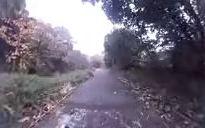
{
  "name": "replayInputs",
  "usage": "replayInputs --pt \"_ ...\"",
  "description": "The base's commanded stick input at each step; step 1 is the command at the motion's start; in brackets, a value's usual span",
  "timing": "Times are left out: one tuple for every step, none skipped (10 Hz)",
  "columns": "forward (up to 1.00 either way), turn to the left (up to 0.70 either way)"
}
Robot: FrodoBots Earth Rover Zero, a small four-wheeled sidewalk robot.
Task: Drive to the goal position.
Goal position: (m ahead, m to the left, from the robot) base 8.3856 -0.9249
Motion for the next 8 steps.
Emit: replayInputs --pt "0.70 0.00" --pt "0.70 0.00" --pt "0.70 0.00" --pt "0.70 0.00" --pt "0.70 0.00" --pt "0.70 0.00" --pt "0.70 0.00" --pt "0.70 0.00"
